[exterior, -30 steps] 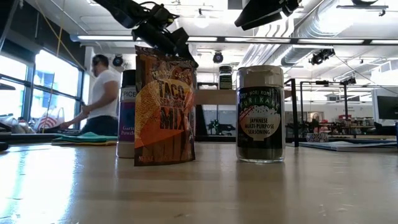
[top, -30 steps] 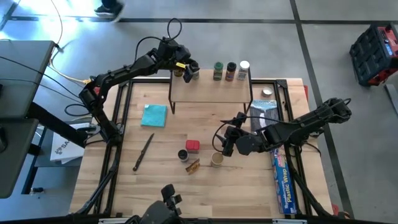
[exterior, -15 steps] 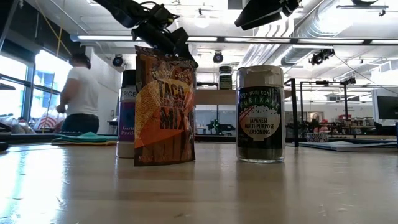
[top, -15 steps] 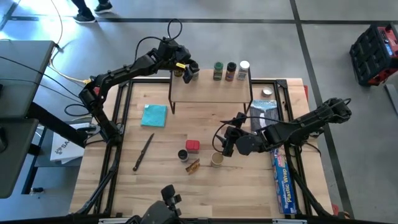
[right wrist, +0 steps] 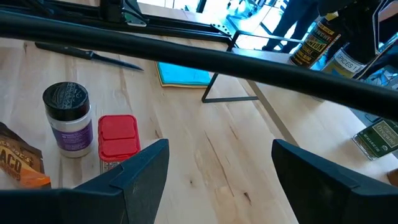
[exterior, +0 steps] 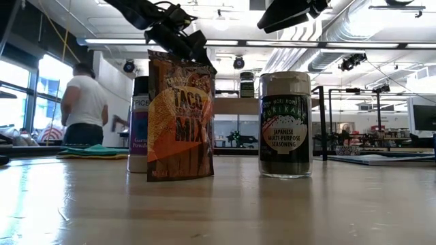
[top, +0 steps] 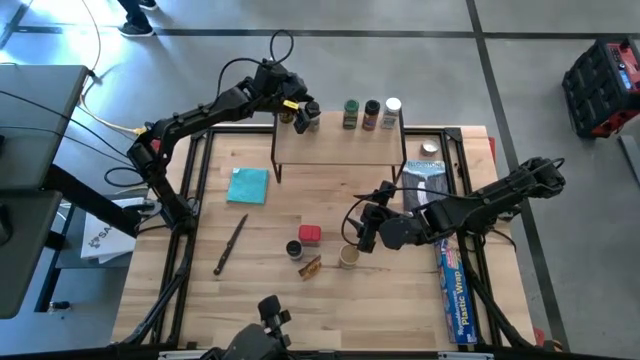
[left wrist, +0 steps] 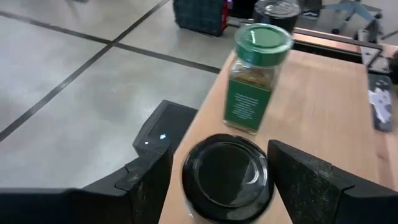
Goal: Shelf spices
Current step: Put the light green bottle on the shelf, then put the gold spice bottle on the shelf
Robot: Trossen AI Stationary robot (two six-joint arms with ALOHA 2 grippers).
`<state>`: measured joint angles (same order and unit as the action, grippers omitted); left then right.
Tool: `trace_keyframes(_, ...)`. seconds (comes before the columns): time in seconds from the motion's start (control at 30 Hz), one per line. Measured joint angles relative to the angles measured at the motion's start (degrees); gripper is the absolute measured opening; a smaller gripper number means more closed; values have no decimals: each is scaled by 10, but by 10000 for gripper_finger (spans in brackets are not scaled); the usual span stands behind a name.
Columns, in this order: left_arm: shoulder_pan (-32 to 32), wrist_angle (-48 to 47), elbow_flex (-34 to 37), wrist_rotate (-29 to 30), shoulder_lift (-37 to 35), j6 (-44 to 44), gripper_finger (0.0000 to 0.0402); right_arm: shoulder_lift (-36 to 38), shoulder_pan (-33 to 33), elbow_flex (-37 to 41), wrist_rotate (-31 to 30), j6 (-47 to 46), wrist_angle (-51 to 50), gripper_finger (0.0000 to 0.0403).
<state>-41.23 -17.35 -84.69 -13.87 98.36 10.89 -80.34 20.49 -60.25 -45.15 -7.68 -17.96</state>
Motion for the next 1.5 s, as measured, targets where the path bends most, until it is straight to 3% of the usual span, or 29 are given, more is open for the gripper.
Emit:
trace_keyframes(0.57,0,-2,-11,106,-2,91,239,0,0,0,3,-14,-11,279)
trace_keyframes(1.1,7,0,-12,119,-9,102,238,0,0,0,3,-14,-11,279)
trace_keyframes(1.37,24,-3,-12,137,-58,103,238,0,2,0,0,-10,-11,279)
trace_keyframes(1.5,38,-40,-13,138,-105,94,238,5,13,0,-29,-9,-27,279)
